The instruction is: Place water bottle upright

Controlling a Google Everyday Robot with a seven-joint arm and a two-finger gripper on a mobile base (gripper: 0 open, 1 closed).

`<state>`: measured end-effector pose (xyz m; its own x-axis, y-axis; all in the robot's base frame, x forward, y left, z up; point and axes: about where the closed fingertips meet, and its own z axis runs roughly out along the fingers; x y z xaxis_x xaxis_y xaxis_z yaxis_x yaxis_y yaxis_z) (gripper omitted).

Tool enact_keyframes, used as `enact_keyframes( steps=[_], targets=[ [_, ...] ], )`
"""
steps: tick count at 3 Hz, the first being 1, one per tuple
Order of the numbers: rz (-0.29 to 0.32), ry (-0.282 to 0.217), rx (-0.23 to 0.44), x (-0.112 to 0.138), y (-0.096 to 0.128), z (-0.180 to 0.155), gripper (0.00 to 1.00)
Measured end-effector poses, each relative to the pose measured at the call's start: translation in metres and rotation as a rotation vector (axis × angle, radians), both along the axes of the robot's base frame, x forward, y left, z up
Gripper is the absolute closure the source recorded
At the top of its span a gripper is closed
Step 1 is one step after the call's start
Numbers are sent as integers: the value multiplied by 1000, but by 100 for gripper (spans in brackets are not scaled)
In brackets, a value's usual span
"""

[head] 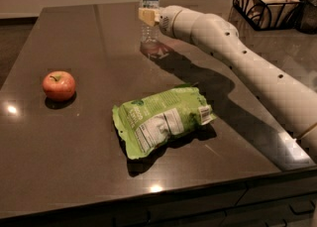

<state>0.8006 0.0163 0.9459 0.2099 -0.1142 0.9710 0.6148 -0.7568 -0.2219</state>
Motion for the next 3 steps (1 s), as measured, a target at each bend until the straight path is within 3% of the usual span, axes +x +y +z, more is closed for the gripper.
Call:
enact_keyframes(
  steps=[3],
  targets=[
    [-60,-29,-100,-2,3,-18,100]
  ],
)
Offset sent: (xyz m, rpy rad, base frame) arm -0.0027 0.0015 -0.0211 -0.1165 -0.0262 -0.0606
